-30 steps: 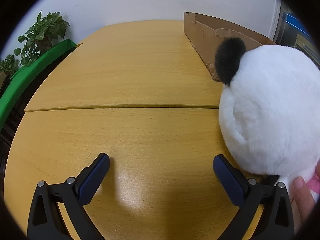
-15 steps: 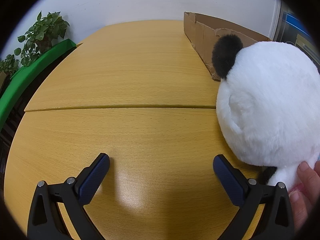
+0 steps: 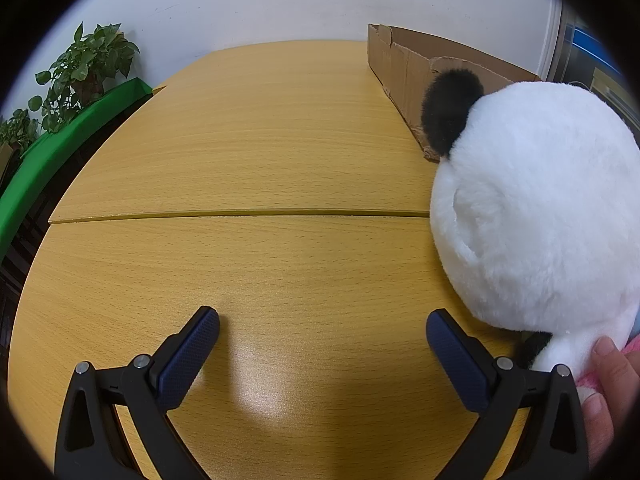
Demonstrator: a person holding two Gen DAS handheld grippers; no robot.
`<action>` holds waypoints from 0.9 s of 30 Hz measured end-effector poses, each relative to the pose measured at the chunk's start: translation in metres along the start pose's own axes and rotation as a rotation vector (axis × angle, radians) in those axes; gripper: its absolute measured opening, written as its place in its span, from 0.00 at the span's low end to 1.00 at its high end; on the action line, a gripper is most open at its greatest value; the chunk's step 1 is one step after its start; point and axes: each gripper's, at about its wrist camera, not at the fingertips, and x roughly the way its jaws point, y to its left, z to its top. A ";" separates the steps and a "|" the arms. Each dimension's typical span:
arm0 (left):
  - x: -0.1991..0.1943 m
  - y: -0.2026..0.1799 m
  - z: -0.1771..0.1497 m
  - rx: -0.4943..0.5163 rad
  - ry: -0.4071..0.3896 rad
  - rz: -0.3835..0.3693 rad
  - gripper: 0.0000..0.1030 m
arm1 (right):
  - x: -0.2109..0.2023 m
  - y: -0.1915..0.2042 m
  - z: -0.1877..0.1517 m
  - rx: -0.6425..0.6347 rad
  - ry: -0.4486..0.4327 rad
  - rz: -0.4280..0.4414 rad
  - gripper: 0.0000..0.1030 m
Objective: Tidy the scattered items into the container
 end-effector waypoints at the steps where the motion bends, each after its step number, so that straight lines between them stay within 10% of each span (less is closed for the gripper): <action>1: 0.000 0.000 0.000 0.000 0.000 0.000 1.00 | 0.000 0.000 0.000 0.000 0.000 0.000 1.00; 27: -0.010 -0.011 -0.011 -0.106 0.003 0.081 1.00 | 0.000 0.000 0.000 0.001 0.000 0.001 1.00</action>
